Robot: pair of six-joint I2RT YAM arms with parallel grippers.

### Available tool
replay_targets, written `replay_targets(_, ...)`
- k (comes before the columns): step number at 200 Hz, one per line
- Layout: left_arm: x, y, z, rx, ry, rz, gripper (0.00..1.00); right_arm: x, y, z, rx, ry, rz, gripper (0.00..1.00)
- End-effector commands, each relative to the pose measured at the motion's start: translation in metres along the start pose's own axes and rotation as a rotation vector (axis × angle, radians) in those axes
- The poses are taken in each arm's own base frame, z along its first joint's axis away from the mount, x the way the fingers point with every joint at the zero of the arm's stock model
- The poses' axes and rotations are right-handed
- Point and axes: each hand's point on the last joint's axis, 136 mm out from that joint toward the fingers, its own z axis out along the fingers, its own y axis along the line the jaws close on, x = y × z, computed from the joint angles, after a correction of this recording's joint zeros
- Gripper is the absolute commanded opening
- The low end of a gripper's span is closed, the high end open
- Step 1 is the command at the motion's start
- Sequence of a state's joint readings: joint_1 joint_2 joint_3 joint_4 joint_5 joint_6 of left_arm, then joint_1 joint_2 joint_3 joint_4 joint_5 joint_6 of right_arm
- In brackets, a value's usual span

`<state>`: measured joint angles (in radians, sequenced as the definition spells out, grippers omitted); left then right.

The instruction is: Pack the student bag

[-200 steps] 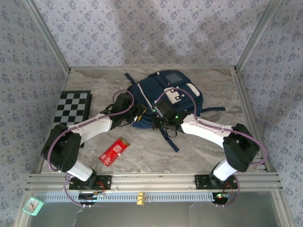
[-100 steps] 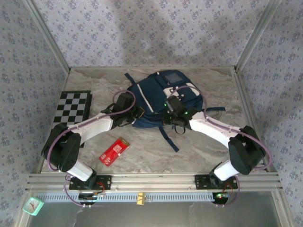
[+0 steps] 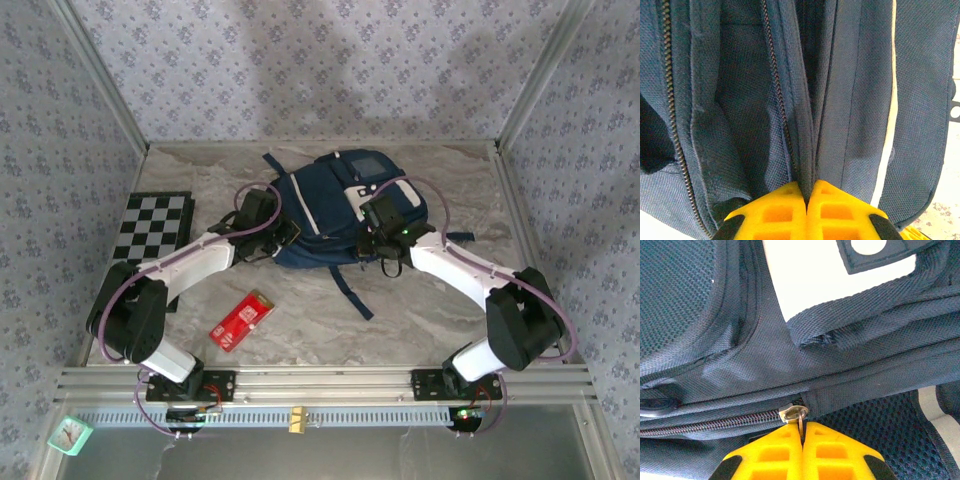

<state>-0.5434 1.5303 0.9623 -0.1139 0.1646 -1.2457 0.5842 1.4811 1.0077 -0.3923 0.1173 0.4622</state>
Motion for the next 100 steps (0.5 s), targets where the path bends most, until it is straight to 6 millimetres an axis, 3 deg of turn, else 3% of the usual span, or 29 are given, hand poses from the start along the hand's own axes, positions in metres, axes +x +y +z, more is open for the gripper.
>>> replay_targets(1,-0.030,-0.005,-0.013,-0.017,-0.105,0.046,0.04,0.004,-0.012,-0.013,0.047,-0.010,-0.015,0.02)
replay_targets(27,-0.021,-0.007,-0.022,-0.011,-0.092,0.081,0.26,0.003,0.016,-0.023,-0.109,0.005,0.035,0.25)
replay_targets(42,-0.016,-0.007,-0.029,-0.024,-0.104,0.123,0.34,0.000,0.026,-0.030,-0.183,0.017,0.063,0.34)
replay_targets(72,-0.005,-0.009,-0.041,-0.068,-0.157,0.209,0.45,-0.019,0.038,-0.033,-0.268,0.043,0.164,0.44)
replay_targets(100,0.007,-0.020,-0.041,-0.099,-0.175,0.308,0.56,-0.038,0.046,-0.017,-0.283,0.069,0.225,0.48)
